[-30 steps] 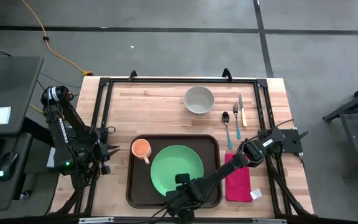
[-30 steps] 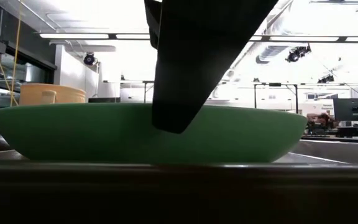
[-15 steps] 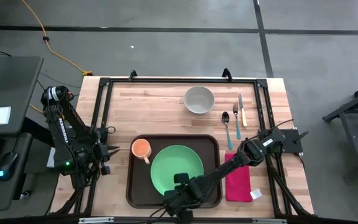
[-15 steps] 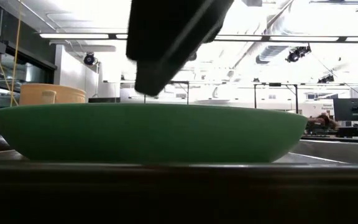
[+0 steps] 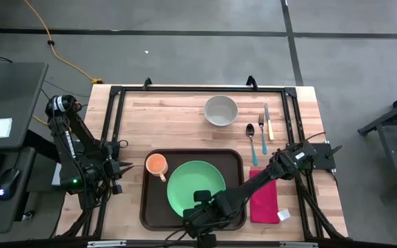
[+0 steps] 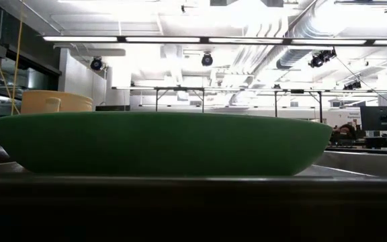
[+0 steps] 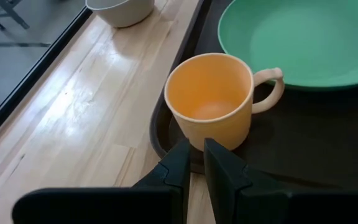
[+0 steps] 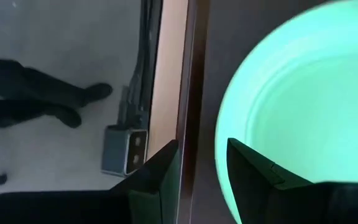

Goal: Set up tray
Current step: Put the gray bowl on the green plate

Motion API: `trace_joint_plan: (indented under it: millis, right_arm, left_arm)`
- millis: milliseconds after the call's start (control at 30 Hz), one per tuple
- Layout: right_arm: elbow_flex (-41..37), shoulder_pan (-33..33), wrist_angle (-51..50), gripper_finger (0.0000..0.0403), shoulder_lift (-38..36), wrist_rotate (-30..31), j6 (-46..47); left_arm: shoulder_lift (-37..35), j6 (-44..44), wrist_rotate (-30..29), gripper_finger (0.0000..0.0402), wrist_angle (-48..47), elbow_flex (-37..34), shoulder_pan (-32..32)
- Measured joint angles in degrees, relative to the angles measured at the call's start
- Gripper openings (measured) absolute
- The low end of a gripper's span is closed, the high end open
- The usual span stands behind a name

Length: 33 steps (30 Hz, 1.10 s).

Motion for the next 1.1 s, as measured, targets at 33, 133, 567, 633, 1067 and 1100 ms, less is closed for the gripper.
trace_joint_plan:
  millis: [33,133,567,633,1067,1100]
  right_arm:
    - [0.0,0.0,-0.2,0.011,-0.7,0.5,0.0]
    - [0.0,0.0,-1.1,0.011,-2.8,3.4,-0.2]
    - [-0.1,-2.0,-15.7,0.011,-11.6,19.7,-0.6]
    - [-0.1,-2.9,-17.9,0.011,-12.4,20.7,-0.7]
    - [-0.1,-10.3,-22.6,0.011,-14.3,23.2,-9.9]
    - [-0.1,-10.9,-22.6,0.011,-14.3,23.1,-10.7]
  left_arm:
    - [0.0,0.6,0.0,0.0079,0.4,0.0,0.0]
    - [0.0,0.9,-0.1,0.0079,0.9,0.0,0.0]
    - [0.0,2.4,-2.8,0.0079,1.7,0.0,0.0]
    - [0.0,2.3,-2.9,0.0079,1.8,0.0,0.0]
    - [0.0,2.3,-3.1,0.0079,3.2,0.0,0.0]
    - [0.0,2.2,-3.1,0.0079,3.4,0.0,0.0]
